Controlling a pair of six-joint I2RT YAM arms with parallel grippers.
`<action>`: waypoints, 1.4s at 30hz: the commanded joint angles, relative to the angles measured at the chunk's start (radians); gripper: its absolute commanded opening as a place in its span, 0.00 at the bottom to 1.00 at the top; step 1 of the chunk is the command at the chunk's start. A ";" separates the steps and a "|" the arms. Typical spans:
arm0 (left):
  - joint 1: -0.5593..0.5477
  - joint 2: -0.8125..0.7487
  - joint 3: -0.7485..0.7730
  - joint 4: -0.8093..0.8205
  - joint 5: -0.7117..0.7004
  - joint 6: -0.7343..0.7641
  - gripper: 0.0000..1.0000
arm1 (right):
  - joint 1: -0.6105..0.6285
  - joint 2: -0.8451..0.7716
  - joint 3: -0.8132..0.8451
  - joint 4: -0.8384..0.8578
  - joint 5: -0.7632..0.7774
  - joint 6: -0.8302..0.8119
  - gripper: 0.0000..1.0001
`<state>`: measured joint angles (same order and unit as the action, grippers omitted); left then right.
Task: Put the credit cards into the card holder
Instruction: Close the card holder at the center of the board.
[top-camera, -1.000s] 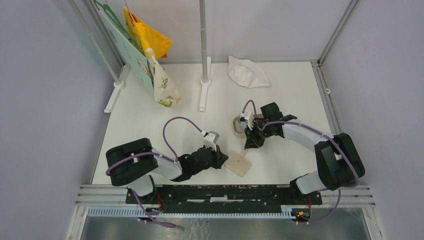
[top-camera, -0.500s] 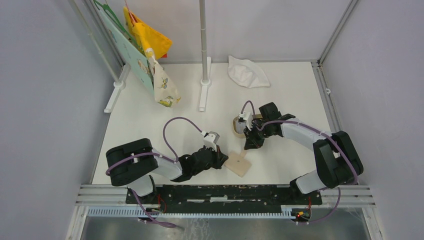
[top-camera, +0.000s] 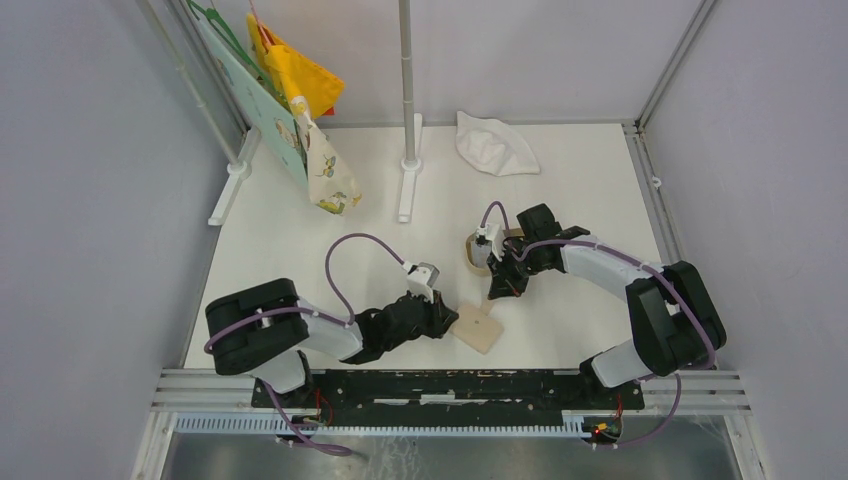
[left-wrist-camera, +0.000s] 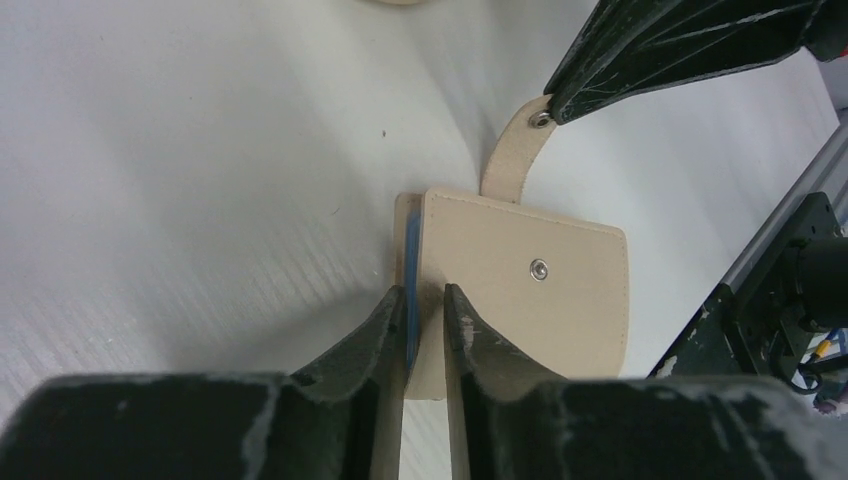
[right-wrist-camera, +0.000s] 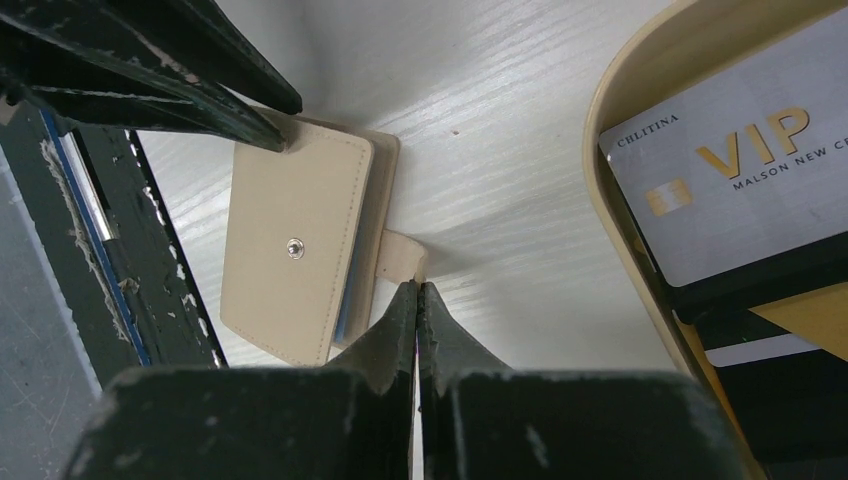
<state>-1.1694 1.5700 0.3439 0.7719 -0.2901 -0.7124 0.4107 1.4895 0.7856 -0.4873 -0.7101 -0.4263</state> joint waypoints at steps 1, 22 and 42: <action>-0.008 -0.102 0.023 -0.029 -0.031 -0.004 0.33 | 0.006 -0.024 0.034 0.011 -0.025 -0.026 0.00; -0.008 -0.021 0.208 -0.290 0.117 -0.024 0.02 | 0.010 -0.051 0.014 0.033 -0.057 -0.074 0.00; -0.008 0.018 0.189 -0.301 0.042 -0.051 0.02 | 0.144 -0.051 -0.048 -0.024 -0.021 -0.199 0.00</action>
<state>-1.1782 1.5940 0.5518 0.4572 -0.2047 -0.7300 0.5373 1.4670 0.7704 -0.5095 -0.7345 -0.5732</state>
